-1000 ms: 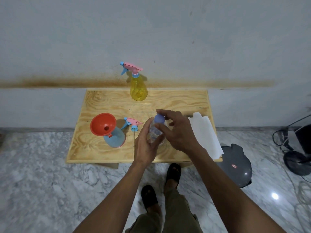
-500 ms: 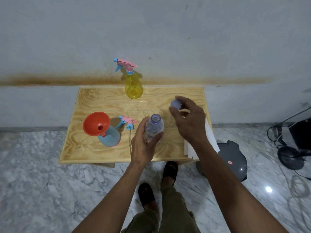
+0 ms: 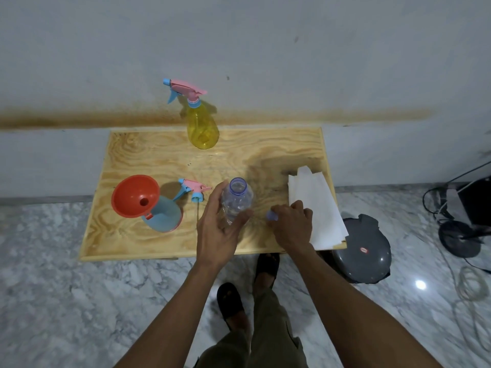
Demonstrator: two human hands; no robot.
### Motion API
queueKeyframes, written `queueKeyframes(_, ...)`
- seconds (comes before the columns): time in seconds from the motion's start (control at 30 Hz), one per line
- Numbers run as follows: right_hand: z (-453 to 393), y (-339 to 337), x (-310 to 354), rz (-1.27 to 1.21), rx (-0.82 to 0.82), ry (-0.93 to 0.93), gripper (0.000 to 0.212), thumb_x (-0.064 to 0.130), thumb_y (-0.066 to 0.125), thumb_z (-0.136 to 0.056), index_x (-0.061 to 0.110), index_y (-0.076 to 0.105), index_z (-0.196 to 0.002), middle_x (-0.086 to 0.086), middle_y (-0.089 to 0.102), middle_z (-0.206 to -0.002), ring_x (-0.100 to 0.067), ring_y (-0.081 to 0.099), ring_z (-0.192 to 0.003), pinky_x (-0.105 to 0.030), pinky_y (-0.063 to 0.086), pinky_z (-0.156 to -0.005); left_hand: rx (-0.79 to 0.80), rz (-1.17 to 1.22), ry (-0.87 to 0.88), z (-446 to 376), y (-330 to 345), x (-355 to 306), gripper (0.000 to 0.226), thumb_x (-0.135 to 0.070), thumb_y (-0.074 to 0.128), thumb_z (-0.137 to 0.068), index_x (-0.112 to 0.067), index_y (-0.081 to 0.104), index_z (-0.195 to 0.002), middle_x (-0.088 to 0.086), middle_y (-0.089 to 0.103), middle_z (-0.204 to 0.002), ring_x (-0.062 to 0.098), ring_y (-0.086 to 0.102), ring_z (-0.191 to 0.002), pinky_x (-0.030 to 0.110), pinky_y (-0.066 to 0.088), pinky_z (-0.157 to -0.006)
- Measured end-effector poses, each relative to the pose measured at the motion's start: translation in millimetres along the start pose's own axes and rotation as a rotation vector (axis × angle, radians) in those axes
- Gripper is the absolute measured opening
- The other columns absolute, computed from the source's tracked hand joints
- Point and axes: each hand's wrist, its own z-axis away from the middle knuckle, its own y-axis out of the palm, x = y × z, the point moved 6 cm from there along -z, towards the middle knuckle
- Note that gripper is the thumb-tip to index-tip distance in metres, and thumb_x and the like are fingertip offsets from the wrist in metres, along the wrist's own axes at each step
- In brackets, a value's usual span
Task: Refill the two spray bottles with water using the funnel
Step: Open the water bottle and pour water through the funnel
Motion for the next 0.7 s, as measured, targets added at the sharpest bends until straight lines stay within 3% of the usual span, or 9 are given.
queueKeyframes(0.17,-3,5,-2,-0.004,0.026,0.005,0.022,0.032,0.061,-0.091,0.028,0.069,-0.111,0.005,0.07,-0.111,-0.023,0.044,-0.11,-0.039,0.03,-0.089,0.002,-0.013,0.005,-1,-1,1,0.07,-0.039,0.077,-0.082,-0.025,0.047,-0.144,-0.006,0.062,-0.136,0.011,0.059,-0.125,0.043,0.056,-0.096)
queueKeyframes(0.27,-2,-1,1,-0.047,-0.002,-0.01,0.046,0.04,0.068,-0.087,0.029,0.06,-0.13,0.005,0.062,-0.131,-0.024,0.046,-0.12,-0.04,0.033,-0.095,0.009,-0.005,0.001,0,-1,0,0.07,-0.035,0.078,-0.083,-0.022,0.047,-0.144,-0.005,0.063,-0.134,0.012,0.061,-0.123,0.047,0.057,-0.093)
queueKeyframes(0.4,10,-12,22,-0.428,0.048,-0.066,0.076,0.037,0.083,-0.076,0.028,0.048,-0.143,0.002,0.051,-0.145,-0.023,0.044,-0.131,-0.039,0.037,-0.104,0.008,-0.013,-0.003,1,-2,0,0.071,-0.045,0.078,-0.082,-0.025,0.047,-0.143,-0.006,0.063,-0.134,0.014,0.061,-0.123,0.05,0.056,-0.095)
queueKeyframes(0.5,18,-12,43,-0.662,0.054,-0.136,0.088,0.048,0.086,-0.064,0.035,0.047,-0.142,0.009,0.059,-0.137,-0.017,0.054,-0.126,-0.043,0.048,-0.101,-0.005,-0.088,-0.018,1,-2,1,0.072,-0.059,0.075,-0.081,-0.033,0.047,-0.142,-0.01,0.059,-0.138,0.012,0.056,-0.128,0.05,0.053,-0.099)
queueKeyframes(0.57,20,-17,52,-0.768,0.004,-0.158,0.082,0.047,0.086,-0.063,0.034,0.052,-0.136,0.022,0.065,-0.12,0.002,0.06,-0.112,-0.024,0.051,-0.092,-0.021,-0.135,-0.026,1,-2,-1,0.07,-0.055,0.076,-0.081,-0.033,0.049,-0.141,-0.015,0.056,-0.139,0.001,0.05,-0.13,0.043,0.049,-0.104)
queueKeyframes(0.63,23,-26,60,-0.841,-0.067,-0.189,0.068,0.029,0.086,-0.07,0.025,0.057,-0.132,0.031,0.06,-0.106,0.015,0.06,-0.098,-0.001,0.042,-0.08,-0.041,-0.185,-0.004,3,-5,-9,0.072,-0.044,0.08,-0.081,-0.029,0.049,-0.143,-0.017,0.052,-0.139,-0.011,0.044,-0.128,0.032,0.045,-0.107)
queueKeyframes(0.7,25,-31,65,-0.903,-0.107,-0.207,0.06,0.024,0.084,-0.074,0.022,0.057,-0.129,0.029,0.058,-0.102,0.021,0.058,-0.093,0.003,0.038,-0.074,-0.063,-0.242,0.045,8,-11,-19,0.081,-0.039,0.083,-0.079,-0.024,0.044,-0.148,-0.016,0.047,-0.141,-0.014,0.04,-0.129,0.02,0.04,-0.109)
